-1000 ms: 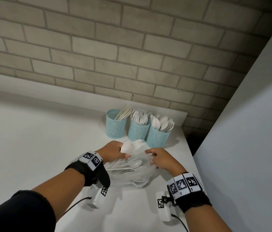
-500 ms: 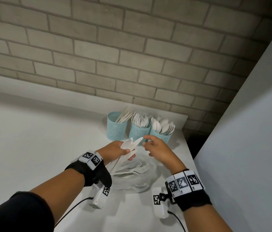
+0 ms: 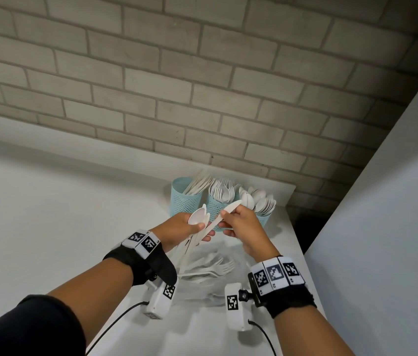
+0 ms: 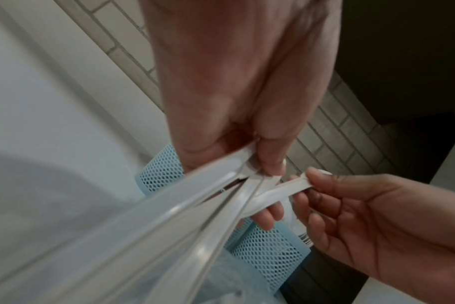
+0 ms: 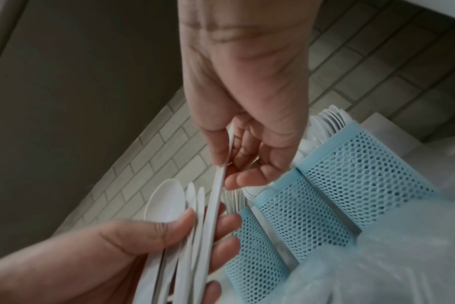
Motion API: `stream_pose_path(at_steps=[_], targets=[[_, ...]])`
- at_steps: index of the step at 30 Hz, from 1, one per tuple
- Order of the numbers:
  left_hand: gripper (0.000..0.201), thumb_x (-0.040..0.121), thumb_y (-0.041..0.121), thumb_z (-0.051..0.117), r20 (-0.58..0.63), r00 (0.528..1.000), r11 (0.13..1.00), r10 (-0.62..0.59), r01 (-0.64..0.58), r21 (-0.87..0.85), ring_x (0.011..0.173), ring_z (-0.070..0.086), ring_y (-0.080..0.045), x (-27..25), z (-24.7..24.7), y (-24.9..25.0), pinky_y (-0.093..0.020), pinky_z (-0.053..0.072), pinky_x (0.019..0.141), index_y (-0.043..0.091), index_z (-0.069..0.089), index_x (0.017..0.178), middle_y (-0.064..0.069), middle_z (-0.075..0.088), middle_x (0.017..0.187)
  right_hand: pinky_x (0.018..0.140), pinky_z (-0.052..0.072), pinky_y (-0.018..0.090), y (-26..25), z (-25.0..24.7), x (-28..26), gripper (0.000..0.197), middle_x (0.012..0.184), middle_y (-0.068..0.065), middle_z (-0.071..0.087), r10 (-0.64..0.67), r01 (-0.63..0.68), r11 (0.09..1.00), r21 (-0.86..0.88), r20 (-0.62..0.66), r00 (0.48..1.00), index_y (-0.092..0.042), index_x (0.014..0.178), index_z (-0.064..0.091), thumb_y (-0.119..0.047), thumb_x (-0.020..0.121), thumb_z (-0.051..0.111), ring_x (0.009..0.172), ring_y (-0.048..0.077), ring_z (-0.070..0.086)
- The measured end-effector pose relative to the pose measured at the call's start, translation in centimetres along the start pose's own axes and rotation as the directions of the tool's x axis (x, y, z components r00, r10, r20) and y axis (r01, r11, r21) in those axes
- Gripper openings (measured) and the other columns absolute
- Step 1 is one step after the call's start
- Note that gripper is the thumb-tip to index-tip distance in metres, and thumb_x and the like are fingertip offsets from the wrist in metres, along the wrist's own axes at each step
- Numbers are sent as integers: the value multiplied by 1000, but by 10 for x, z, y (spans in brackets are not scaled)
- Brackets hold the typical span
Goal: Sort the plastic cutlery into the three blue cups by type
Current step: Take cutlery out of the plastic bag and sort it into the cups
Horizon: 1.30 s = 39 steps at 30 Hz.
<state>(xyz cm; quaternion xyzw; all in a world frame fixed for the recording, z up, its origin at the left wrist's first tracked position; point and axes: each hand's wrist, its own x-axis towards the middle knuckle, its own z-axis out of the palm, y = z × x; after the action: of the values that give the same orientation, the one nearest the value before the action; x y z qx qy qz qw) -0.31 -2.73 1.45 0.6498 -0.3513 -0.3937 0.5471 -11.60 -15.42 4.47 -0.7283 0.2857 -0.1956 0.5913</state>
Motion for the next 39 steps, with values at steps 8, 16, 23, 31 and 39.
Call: stream_pose_path(at_steps=[8, 16, 23, 31, 39], targets=[[17, 96, 11, 48, -35, 999, 1000, -5, 5, 17, 67, 62, -7, 5, -1, 1, -21, 47, 64, 11, 64, 91, 0, 66, 76, 52, 49, 16, 2, 11, -1, 15, 75, 1, 62, -22, 27, 999, -33, 142, 990, -6, 101, 59, -7, 87, 64, 58, 6, 64], [24, 95, 11, 50, -53, 999, 1000, -2, 1, -20, 90, 57, -23, 6, -8, -3, -35, 44, 84, -1, 60, 114, -18, 62, 98, 51, 47, 16, 4, 18, 10, 11, 66, 5, 61, -7, 20, 996, -89, 141, 990, -12, 80, 58, -6, 90, 59, 56, 13, 61], [24, 99, 9, 42, 44, 999, 997, 2, 2, -76, 80, 71, -11, -2, -15, -7, -18, 54, 76, 7, 56, 117, -6, 68, 101, 55, 53, 16, -5, 12, 27, 15, 66, 8, 60, -64, 64, 998, -2, -44, 997, -9, 77, 55, 0, 89, 57, 52, 9, 58], [15, 99, 10, 42, -41, 998, 996, -44, 40, -85, 72, 54, -9, 0, -8, -9, -18, 47, 60, 13, 56, 101, 0, 58, 82, 54, 46, 19, -7, 27, 33, 13, 63, 3, 57, -76, 79, 995, -61, 47, 996, -10, 77, 55, -9, 87, 64, 52, 10, 52], [18, 100, 14, 40, -21, 995, 948, -97, 86, -307, 73, 58, -10, 0, -18, -1, -23, 48, 65, 10, 58, 105, -2, 64, 88, 45, 42, 15, -16, 30, 47, 16, 50, -2, 57, -90, 102, 984, -148, 84, 992, -11, 71, 59, -13, 81, 72, 43, 6, 49]])
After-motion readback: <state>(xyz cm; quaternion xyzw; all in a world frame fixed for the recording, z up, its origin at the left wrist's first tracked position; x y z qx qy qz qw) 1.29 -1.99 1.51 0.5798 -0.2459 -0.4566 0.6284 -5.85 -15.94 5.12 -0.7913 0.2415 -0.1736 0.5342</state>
